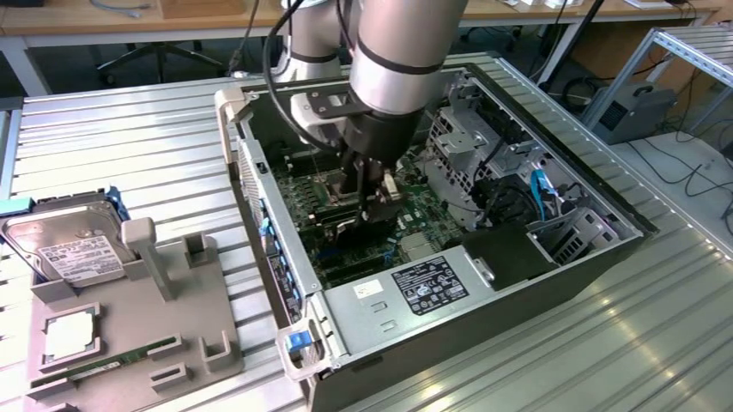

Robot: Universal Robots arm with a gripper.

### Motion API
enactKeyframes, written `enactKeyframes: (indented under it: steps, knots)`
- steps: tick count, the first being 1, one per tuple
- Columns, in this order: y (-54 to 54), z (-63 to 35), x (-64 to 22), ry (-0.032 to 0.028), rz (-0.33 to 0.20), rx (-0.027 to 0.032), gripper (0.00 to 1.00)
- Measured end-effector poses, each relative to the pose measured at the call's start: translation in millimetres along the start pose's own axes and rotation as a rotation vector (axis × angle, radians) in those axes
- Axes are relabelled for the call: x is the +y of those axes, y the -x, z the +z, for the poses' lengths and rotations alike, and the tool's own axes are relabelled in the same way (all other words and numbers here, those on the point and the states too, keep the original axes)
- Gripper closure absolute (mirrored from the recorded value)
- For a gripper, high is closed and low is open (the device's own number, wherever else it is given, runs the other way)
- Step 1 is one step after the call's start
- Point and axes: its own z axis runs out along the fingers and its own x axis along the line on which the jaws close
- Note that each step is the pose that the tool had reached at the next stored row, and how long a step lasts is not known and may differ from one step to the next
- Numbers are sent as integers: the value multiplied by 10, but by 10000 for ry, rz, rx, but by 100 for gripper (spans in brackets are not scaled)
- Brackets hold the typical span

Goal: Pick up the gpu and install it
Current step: 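Insert the gpu into the slot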

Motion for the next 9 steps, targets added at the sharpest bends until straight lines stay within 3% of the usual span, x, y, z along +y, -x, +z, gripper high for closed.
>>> enactKeyframes:
  steps: [3, 9]
  knots:
    - [12, -204, 4, -1, 0, -1, 42]
    - [26, -437, 9, -1, 0, 2, 42]
